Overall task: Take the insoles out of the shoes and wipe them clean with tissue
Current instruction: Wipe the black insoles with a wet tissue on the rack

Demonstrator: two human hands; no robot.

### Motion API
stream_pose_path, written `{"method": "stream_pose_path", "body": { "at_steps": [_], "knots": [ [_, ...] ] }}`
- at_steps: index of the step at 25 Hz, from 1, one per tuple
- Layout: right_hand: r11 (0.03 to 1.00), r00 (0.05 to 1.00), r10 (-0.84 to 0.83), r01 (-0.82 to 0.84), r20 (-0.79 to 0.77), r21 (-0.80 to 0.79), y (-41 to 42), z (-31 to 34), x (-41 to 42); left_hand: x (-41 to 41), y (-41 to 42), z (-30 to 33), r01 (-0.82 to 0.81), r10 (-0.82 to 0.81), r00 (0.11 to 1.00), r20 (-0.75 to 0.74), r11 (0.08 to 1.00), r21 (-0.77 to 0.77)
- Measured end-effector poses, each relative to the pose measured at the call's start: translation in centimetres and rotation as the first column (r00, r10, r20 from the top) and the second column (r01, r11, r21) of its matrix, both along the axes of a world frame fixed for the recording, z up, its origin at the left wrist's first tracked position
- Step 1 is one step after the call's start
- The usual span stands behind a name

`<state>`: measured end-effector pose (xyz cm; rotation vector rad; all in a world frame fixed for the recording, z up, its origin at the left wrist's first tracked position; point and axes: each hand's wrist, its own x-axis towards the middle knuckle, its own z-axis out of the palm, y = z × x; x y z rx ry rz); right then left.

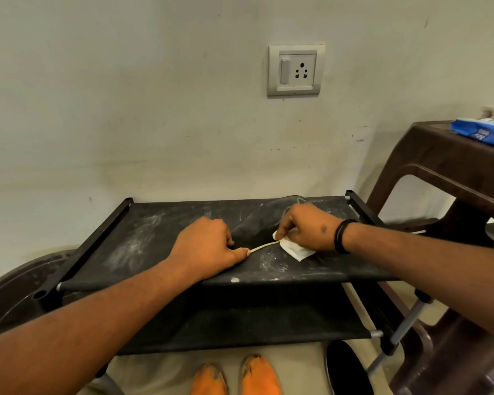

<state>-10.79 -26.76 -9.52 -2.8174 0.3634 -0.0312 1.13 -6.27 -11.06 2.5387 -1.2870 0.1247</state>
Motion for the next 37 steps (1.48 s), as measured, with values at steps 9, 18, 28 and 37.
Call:
{"method": "stream_pose_path", "body": {
  "at_steps": [9,18,28,37],
  "knots": [
    [1.000,1.000,-0.012,0.012,0.017,0.000,0.1,-0.3,-0.5,0.2,0.0,-0.2,-0.005,0.005,1.000,-0.016,1.000,-0.011],
    [1.000,1.000,0.001,-0.001,0.027,0.031,1.5,-1.2,1.1,0.3,-0.1,-0.2,-0.002,0.002,1.000,-0.018,1.000,0.008],
    [1.000,1.000,0.001,-0.001,0.007,-0.021,1.5,-0.8,1.8,0.0,0.0,0.0,0.000,0.000,1.000,0.002,1.000,0.020],
    [0.979,0.999,-0.051,0.050,-0.001,-0.200,1.1,-0.5,2.4,0.3,0.0,-0.2,0.006,-0.006,1.000,0.005,1.000,0.003]
  ]
}}
